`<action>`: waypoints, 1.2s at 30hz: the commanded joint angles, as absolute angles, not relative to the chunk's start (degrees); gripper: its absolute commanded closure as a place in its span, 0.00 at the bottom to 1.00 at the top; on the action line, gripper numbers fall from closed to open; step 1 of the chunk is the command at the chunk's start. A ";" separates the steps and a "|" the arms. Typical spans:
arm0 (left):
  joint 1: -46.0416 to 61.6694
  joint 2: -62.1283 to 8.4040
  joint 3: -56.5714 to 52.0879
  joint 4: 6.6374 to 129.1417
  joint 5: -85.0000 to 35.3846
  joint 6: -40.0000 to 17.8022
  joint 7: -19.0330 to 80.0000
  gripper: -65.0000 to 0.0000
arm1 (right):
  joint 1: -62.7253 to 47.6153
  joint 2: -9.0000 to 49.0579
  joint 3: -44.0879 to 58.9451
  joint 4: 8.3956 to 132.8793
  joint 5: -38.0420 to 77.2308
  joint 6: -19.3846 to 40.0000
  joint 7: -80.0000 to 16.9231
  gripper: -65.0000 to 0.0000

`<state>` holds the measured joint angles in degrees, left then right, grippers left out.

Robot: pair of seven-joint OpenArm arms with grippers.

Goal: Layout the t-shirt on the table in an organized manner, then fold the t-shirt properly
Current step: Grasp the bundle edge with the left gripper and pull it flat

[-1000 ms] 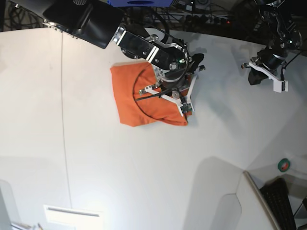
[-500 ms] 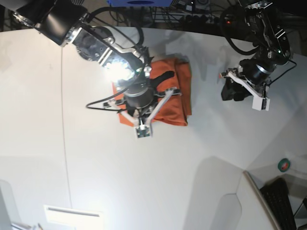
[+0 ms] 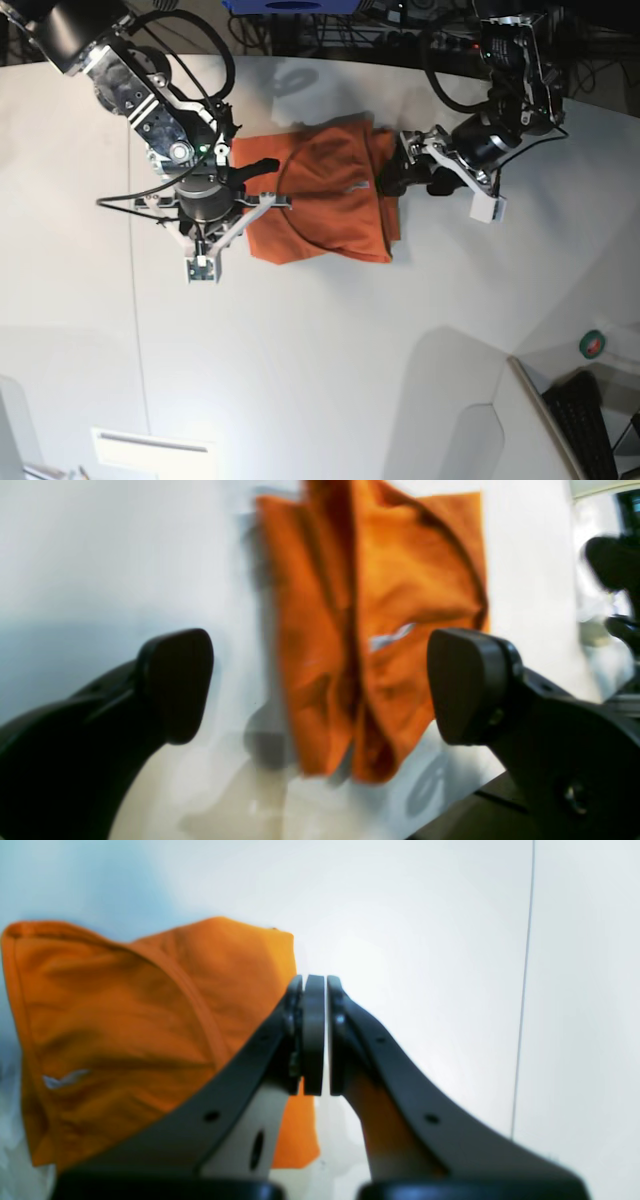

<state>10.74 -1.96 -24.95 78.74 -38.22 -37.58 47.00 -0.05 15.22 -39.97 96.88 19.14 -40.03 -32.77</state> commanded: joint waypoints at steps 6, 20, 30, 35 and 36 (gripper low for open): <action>9.45 -2.33 -23.43 72.40 -38.73 -35.91 40.40 0.00 | 0.48 15.34 -39.34 98.15 18.42 -40.00 -31.60 1.00; 6.46 -2.33 -19.30 64.75 -38.64 -33.45 39.78 0.28 | -0.22 16.22 -35.03 98.07 18.42 -40.00 -31.25 1.00; 1.98 -7.43 -6.99 64.66 -33.27 -33.45 40.84 1.00 | -6.11 16.04 -16.66 97.45 18.42 -34.42 -30.55 1.00; -3.12 -14.20 9.01 65.10 -32.31 -33.54 44.53 1.00 | -9.27 15.96 -7.16 93.85 18.42 -26.77 -28.35 1.00; -4.97 -15.78 13.32 65.10 -31.69 -33.54 44.53 1.00 | -10.07 15.96 -6.02 93.49 18.42 -26.77 -28.35 1.00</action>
